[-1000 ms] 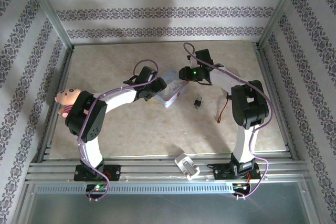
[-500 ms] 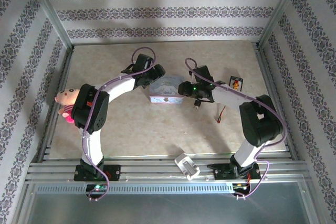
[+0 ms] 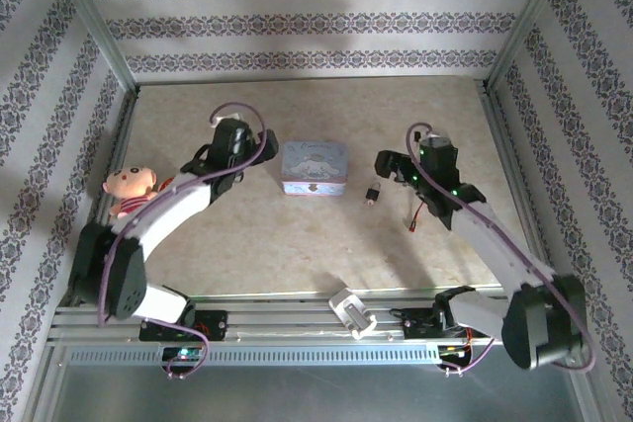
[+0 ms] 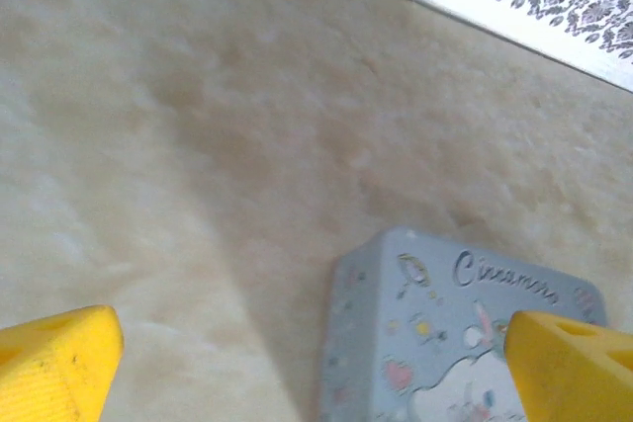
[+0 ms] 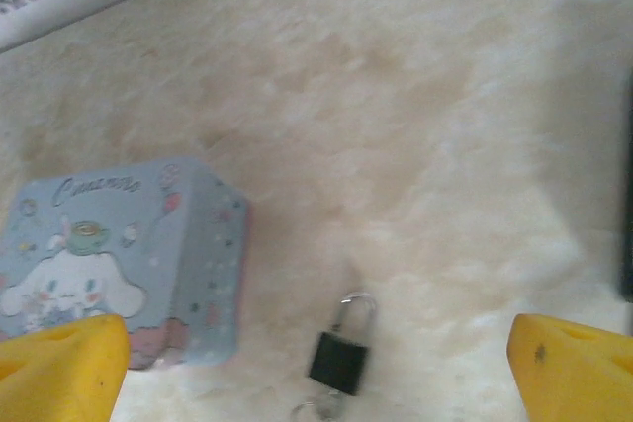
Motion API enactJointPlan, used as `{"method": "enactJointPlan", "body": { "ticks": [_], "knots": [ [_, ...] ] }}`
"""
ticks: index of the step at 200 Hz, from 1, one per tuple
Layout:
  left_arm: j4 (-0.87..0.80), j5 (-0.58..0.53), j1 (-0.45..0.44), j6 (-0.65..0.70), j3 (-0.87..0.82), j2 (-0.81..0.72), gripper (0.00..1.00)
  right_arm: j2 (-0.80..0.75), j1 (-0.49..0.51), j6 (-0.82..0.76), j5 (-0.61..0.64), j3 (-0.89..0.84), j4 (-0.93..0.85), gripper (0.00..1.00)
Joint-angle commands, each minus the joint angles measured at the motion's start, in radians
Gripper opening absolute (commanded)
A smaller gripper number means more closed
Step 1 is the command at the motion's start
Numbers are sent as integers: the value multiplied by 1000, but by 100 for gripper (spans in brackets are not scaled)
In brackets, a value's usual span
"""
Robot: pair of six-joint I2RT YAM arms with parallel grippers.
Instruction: Unlock a padlock with a key
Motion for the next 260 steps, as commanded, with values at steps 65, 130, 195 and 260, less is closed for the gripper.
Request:
{"method": "enactJointPlan", "body": {
  "ticks": [65, 130, 195, 260],
  "knots": [
    [554, -182, 114, 587, -411, -220, 99, -130, -11, -456, 303, -272, 362, 98],
    [910, -47, 258, 591, -572, -85, 99, -4, -80, -575, 236, -429, 727, 98],
    [926, 74, 310, 628, -584, -70, 99, 153, -144, -556, 137, -471, 992, 98],
    [1183, 133, 330, 607, -712, 61, 99, 96, -168, -555, 50, -534, 1039, 98]
  ]
}}
